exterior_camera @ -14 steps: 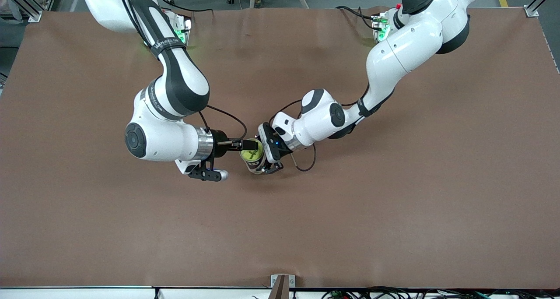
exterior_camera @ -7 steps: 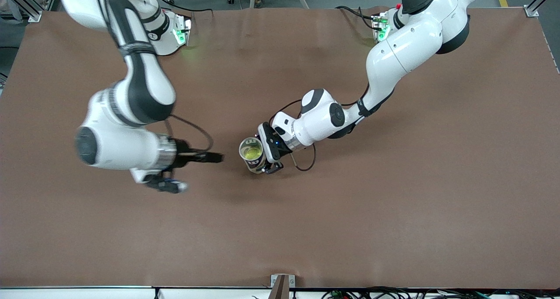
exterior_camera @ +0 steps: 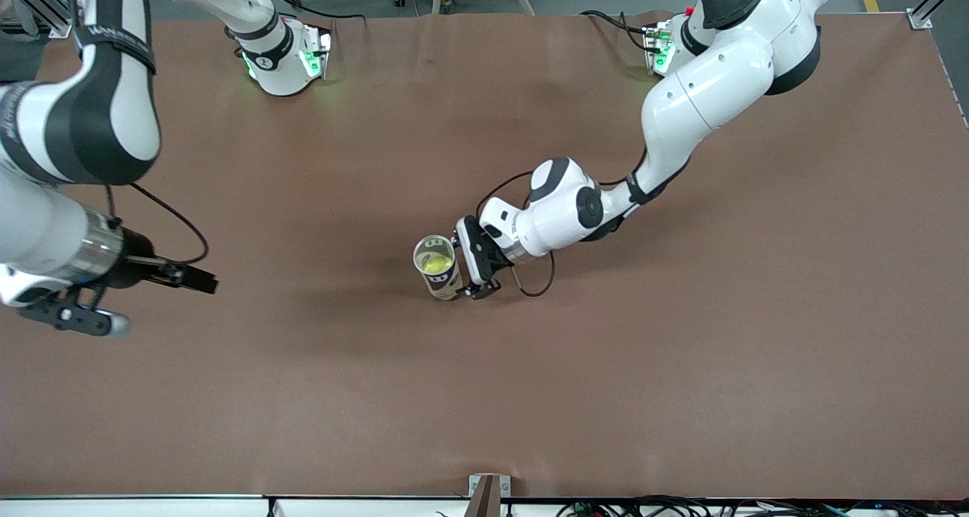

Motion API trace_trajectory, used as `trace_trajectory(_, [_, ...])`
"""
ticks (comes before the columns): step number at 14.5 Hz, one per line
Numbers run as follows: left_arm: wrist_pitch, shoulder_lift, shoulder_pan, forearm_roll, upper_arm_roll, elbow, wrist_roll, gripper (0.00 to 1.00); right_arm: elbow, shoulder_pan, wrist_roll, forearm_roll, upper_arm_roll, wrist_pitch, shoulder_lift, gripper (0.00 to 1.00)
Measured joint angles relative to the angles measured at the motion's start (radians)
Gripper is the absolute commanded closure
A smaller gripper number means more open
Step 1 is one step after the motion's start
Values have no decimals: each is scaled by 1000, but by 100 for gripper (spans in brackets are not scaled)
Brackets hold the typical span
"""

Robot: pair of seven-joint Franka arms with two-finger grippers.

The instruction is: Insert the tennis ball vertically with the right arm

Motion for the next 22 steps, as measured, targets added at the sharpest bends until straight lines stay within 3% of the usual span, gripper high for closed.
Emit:
trace_trajectory(3, [-213,-60,78,0,-6,5,-27,0,1,-5,-93,-8,-65,-5,-28,0])
trace_trajectory(5, [-344,-110,120,0,-4,18,-72,0,2,-49,-113,-10,-50,-6,-53,0])
trace_trajectory(6, [-418,-133,134,0,3,34,-102,0,2,-110,-128,-32,11,-7,-75,0])
trace_trajectory(10, [-683,-216,146,62,70,127,-337,0,-2,-441,-166,-242,421,-12,-167,0])
trace_trajectory(12, [-790,-249,151,111,83,170,-512,0,-23,-526,-189,-262,510,-13,-198,0])
trace_trajectory(16, [-922,-325,202,154,123,217,-781,0,-79,-547,-233,-263,526,-10,-234,0])
trace_trajectory(22, [-1031,-455,224,219,228,230,-1022,0,-306,-548,-217,-263,531,32,-401,0])
